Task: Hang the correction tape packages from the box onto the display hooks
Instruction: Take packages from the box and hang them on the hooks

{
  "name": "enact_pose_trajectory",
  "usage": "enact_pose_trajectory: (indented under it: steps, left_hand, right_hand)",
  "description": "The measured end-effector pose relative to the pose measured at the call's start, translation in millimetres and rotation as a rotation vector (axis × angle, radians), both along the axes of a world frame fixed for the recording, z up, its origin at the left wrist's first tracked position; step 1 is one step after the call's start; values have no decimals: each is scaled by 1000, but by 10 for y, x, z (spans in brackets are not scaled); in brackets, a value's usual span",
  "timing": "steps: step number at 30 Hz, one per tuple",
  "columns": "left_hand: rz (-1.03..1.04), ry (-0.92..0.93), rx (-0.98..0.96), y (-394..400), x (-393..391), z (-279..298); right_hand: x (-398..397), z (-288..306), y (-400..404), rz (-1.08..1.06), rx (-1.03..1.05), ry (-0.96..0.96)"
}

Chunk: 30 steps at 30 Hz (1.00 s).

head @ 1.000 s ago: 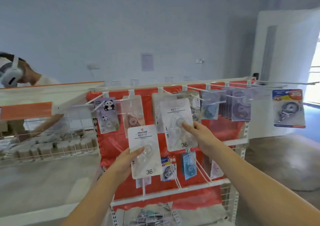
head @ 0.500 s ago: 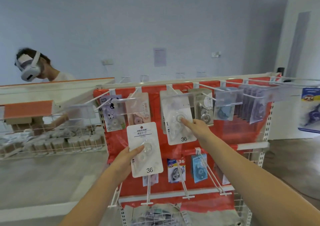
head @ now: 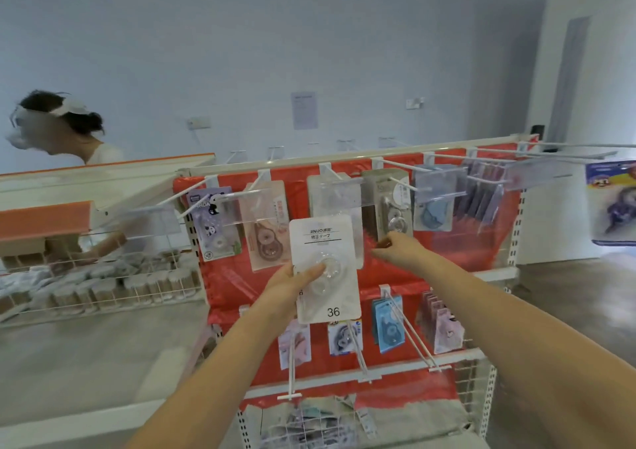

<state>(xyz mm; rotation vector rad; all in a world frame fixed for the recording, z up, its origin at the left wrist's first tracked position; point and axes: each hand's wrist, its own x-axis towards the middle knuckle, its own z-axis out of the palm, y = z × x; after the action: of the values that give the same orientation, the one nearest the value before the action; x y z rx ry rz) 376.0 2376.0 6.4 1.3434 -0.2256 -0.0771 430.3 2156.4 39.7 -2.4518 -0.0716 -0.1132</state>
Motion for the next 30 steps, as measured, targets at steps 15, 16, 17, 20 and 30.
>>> enact_pose_trajectory:
  steps: [15,16,17,20,30]
  left_hand:
    - [148,-20,66,-456,271,258]
    - [171,-11,105,-451,304,273]
    - [199,-3,156,-440,362,281]
    - [266,4,312,-426,476,329]
    - [443,-23,548,-479,754,174]
  right_hand:
    - [-308,24,-685,-49,-391,-6]
    - [-319,29,-680,-37,-405,-4]
    - [-327,38,-671,-24,-420,-4]
    - [-342,66,-630,6,-460,-17]
    - [-325,28,-513,70,-509,-10]
